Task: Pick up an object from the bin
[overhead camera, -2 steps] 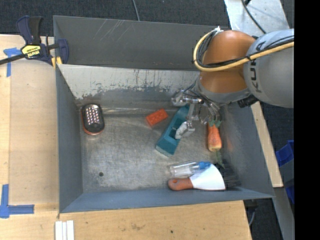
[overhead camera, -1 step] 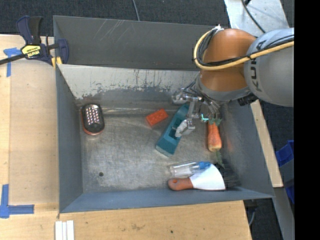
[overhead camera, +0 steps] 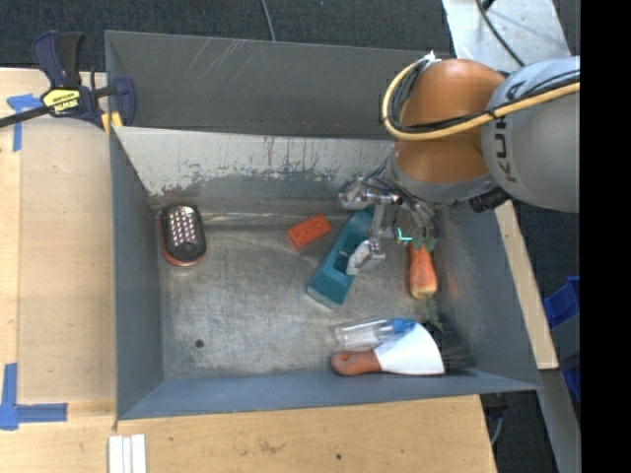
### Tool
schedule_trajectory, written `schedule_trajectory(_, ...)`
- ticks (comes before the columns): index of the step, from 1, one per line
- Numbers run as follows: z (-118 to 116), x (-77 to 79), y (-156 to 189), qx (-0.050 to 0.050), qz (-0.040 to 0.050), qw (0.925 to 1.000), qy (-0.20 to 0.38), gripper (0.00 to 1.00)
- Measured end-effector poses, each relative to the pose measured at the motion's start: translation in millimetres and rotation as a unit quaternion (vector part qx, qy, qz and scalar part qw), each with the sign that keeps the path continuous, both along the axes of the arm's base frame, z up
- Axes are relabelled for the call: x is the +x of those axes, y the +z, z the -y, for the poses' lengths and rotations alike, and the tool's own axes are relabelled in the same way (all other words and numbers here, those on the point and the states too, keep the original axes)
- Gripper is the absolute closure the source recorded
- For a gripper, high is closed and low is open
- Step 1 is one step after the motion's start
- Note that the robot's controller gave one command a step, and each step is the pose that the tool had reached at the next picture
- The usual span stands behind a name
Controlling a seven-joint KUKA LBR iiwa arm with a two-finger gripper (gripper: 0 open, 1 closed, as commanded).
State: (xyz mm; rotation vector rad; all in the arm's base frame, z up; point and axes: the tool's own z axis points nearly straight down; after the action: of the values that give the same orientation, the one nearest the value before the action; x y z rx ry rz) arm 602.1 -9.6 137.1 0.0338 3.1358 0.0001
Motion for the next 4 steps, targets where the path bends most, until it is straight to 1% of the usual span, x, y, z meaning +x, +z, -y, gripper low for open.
schedule_trajectory(1,0.0,0.0,0.0,0.000,0.0000,1.0000,0.000,0.00)
schedule_trajectory(2,2.0,-6.1,-0.6,0.000,0.0129,0.9998,0.014,0.00)
schedule_trajectory(4,1.4,-6.0,-1.1,0.000,0.0133,0.9998,0.014,0.00)
